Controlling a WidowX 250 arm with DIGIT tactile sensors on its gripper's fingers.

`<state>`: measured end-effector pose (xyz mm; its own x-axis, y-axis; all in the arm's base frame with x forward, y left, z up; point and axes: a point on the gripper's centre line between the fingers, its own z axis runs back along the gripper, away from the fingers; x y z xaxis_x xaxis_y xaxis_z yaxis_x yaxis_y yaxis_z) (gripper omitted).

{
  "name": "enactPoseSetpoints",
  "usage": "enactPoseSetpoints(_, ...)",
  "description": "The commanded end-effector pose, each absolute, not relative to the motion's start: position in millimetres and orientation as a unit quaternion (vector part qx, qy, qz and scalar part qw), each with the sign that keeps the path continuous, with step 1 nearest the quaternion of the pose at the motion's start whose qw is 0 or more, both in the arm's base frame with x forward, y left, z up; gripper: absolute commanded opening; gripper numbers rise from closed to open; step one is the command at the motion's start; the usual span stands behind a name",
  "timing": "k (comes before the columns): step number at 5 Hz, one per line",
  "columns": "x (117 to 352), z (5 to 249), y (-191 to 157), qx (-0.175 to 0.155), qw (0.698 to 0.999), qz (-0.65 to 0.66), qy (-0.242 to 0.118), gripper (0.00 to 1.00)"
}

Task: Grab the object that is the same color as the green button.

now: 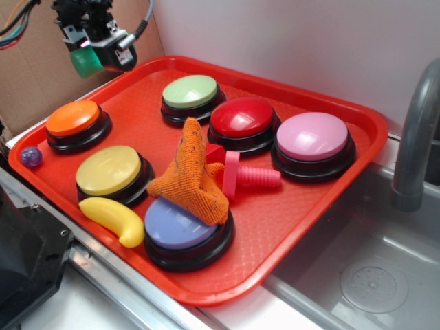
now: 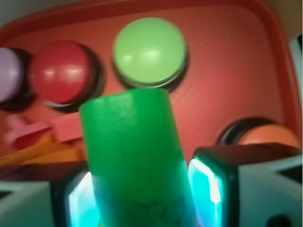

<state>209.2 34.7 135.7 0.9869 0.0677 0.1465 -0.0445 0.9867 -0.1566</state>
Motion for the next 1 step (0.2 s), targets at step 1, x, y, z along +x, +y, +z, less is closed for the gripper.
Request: enactPoseSetpoints(1,221.8,143.2,16.1,-0.063,0.995,0.039,-0.072,0.00)
